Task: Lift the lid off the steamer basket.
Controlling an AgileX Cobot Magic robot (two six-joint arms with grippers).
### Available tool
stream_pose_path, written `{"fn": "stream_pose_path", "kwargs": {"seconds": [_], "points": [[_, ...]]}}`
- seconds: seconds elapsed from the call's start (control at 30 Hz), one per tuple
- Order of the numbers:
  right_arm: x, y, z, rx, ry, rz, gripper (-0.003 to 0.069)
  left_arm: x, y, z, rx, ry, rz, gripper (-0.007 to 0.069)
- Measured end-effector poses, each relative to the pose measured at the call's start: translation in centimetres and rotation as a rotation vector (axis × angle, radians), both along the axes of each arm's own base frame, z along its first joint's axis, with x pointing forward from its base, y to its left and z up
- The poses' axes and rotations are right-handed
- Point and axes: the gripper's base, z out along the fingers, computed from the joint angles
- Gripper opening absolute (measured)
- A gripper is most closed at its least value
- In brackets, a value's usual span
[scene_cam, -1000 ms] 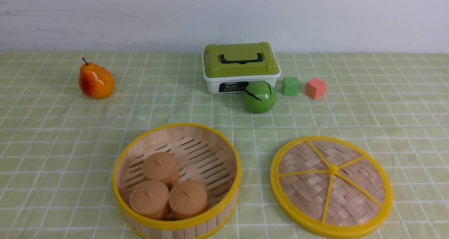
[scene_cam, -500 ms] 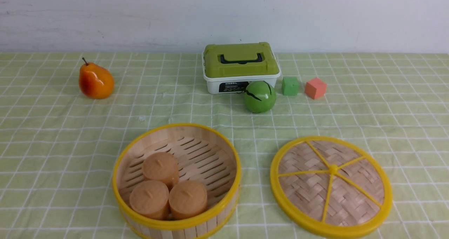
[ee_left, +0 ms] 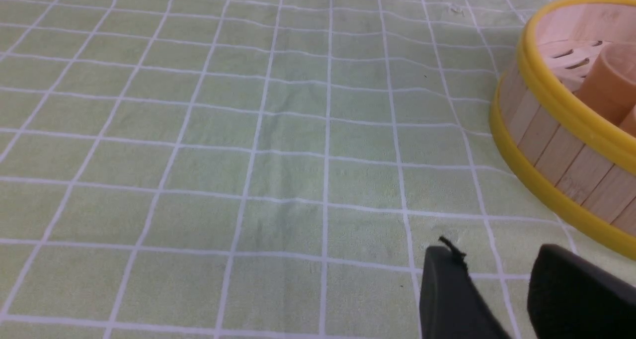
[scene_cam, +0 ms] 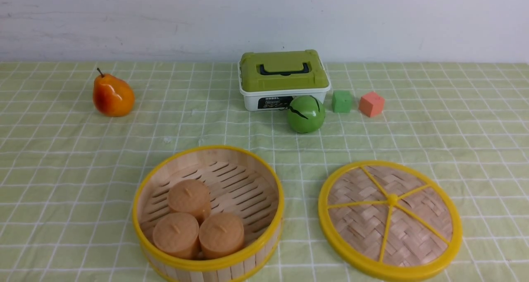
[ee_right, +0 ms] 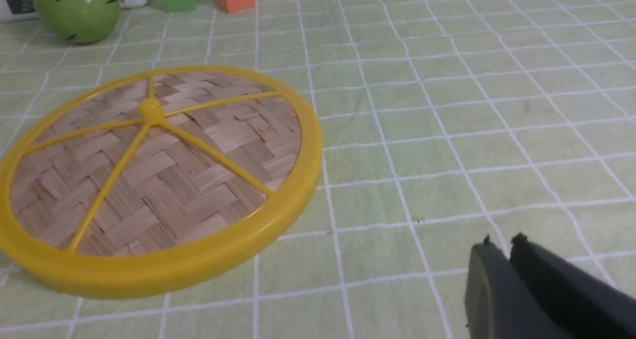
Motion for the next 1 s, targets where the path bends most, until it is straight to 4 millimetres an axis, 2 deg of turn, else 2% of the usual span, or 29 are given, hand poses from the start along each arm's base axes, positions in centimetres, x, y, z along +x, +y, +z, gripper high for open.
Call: {"fn": "stream_pose_path", "kwargs": {"seconds": [1.0], "points": [[-0.01, 0.0, 0.01, 0.0, 0.002, 0.0, 0.0055, 0.0, 0.0, 0.0, -0.001, 0.0, 0.0, 0.0239]]}}
